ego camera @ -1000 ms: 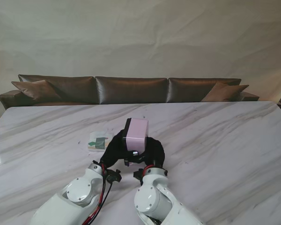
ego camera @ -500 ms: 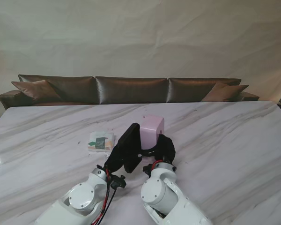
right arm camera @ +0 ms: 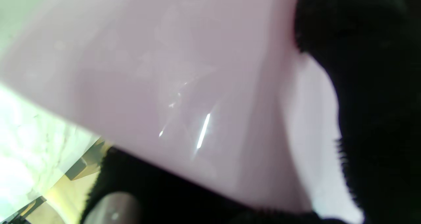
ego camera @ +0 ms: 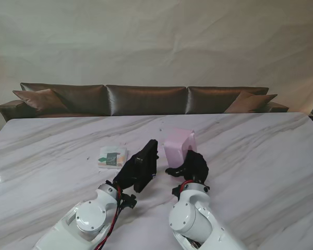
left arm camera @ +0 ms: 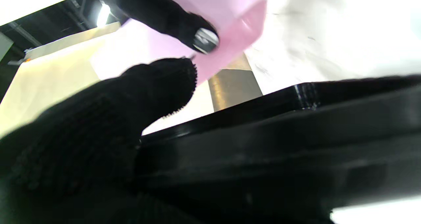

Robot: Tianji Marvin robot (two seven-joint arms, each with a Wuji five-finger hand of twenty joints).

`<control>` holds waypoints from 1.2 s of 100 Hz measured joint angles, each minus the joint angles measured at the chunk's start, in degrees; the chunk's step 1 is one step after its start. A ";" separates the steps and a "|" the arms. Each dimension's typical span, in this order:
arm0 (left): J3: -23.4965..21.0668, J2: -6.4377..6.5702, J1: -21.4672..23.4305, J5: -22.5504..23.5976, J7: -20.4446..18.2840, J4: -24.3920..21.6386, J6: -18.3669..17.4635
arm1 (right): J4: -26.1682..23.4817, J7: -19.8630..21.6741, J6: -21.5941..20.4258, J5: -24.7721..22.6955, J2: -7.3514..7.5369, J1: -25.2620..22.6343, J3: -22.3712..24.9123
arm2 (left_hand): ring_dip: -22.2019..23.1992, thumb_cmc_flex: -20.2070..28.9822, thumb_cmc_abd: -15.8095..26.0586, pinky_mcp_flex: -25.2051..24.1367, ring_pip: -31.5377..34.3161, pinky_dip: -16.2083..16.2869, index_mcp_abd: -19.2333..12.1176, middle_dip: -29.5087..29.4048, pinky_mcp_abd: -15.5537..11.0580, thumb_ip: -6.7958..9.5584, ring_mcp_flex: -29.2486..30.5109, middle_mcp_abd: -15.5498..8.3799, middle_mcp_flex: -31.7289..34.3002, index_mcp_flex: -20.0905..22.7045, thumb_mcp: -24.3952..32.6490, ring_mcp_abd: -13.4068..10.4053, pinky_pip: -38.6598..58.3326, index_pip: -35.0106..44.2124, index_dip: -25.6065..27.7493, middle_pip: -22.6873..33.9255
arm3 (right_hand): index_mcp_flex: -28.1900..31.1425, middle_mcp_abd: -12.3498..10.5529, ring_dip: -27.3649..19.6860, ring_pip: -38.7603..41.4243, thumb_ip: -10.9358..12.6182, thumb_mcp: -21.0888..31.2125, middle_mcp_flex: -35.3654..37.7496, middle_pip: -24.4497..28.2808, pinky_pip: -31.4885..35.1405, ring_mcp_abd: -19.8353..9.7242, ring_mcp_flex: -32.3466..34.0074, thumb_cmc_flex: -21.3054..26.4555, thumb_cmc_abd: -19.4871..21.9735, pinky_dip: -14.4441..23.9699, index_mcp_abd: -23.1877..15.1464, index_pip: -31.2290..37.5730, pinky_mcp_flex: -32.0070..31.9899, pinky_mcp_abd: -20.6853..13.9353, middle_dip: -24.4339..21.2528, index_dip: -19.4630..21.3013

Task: Refill a tissue box and feed the first sheet

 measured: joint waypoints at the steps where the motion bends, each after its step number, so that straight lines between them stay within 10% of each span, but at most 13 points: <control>1: -0.07 0.05 0.00 0.57 0.11 -0.10 0.30 | -0.18 0.05 0.08 -0.06 0.08 -0.14 0.11 | 0.00 0.00 0.00 0.00 0.00 0.00 0.00 0.00 0.00 0.00 0.00 0.00 0.00 0.00 0.01 0.00 0.00 0.00 0.00 0.00 | 0.00 0.00 -0.02 0.00 0.00 0.01 0.00 0.00 0.00 0.00 0.00 0.00 0.00 0.00 0.00 0.00 0.00 0.00 0.00 0.00; 19: -0.40 1.21 -0.41 15.42 1.70 -1.58 6.06 | -1.98 0.21 1.35 -2.36 0.99 -2.09 1.49 | 0.00 0.00 0.00 0.06 0.00 0.01 0.00 -0.06 0.00 0.00 0.05 0.00 0.06 0.00 0.17 0.00 0.01 0.00 0.00 0.00 | 0.00 0.00 -0.11 -0.02 0.00 0.67 -0.02 0.00 0.00 0.00 -0.07 0.00 0.00 0.00 0.00 -0.32 -0.06 0.03 0.00 0.34; 50: 2.83 3.76 -4.66 27.83 0.10 -1.82 9.72 | -3.57 -0.35 1.72 -3.61 1.61 -4.30 2.44 | 0.00 -0.02 -0.01 0.52 0.00 0.01 0.00 -0.68 0.00 0.00 0.71 0.00 0.66 0.01 0.40 0.00 0.01 0.59 0.00 -0.01 | 0.00 0.00 -0.20 -0.09 0.00 1.32 -0.03 0.00 0.00 0.00 -0.13 0.00 0.00 0.00 0.00 -0.41 -0.17 0.05 0.00 0.40; 120: 14.48 5.05 -14.40 41.42 -1.25 6.53 12.86 | -4.40 -0.83 0.92 -2.49 1.72 -6.13 3.86 | -0.77 -1.37 -0.01 2.06 0.00 -0.02 0.00 -2.56 -0.02 -0.34 4.67 0.00 2.92 0.02 1.88 0.00 0.64 2.60 0.08 -0.90 | 0.00 0.00 -0.25 -0.16 0.00 2.59 -0.04 0.00 0.00 0.00 -0.37 0.00 0.00 -0.01 0.00 -0.49 -0.46 0.13 0.00 0.58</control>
